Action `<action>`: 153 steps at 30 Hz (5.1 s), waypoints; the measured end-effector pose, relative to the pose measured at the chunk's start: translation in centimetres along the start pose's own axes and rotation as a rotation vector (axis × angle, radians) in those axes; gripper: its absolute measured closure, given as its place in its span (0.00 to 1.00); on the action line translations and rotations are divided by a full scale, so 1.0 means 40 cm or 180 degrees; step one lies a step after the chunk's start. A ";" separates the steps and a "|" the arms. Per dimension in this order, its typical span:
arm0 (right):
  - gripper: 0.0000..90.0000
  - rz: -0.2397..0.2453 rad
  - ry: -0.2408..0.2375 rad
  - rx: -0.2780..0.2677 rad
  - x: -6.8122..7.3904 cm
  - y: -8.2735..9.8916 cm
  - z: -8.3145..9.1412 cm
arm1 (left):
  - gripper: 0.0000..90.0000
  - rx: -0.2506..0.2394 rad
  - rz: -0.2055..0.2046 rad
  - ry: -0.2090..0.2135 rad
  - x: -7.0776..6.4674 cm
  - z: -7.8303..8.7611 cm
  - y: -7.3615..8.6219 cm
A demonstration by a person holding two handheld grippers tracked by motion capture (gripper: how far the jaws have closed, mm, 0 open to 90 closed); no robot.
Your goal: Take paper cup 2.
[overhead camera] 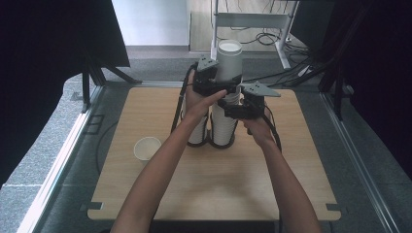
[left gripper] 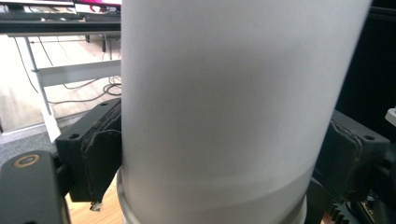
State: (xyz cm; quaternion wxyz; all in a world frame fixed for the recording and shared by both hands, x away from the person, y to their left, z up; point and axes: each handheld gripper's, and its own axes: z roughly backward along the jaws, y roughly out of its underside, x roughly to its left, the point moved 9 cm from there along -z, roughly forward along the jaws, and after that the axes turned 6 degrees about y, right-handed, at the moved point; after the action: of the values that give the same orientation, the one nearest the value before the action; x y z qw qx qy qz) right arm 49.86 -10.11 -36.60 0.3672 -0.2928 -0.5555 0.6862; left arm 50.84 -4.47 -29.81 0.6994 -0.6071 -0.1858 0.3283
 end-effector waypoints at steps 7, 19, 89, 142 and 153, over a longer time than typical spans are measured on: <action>0.08 -0.0016 0.0001 -0.0004 -0.001 0.000 0.002 | 0.14 -0.0172 -0.0103 -0.0009 -0.015 0.026 -0.060; 0.08 0.0026 0.0018 -0.0003 0.002 0.000 0.005 | 0.15 -0.0367 -0.0156 -0.0020 -0.028 0.053 -0.122; 0.15 0.0051 0.0143 -0.0190 -0.035 0.073 0.123 | 0.15 -0.0640 -0.0222 0.0500 -0.158 0.287 0.053; 0.16 0.0067 -0.0014 -0.0125 0.053 0.283 0.205 | 0.15 -0.0238 -0.0091 0.0483 -0.138 0.317 0.380; 0.16 0.0087 -0.0092 -0.0084 0.075 0.315 0.221 | 0.15 -0.0138 -0.0025 0.0510 -0.137 0.319 0.444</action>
State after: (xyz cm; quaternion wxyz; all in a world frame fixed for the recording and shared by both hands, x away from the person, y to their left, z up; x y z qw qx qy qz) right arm 38.76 -13.87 -47.03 0.3458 -0.2952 -0.5656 0.6880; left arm 34.34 1.90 -43.81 0.6999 -0.6457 -0.1387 0.2719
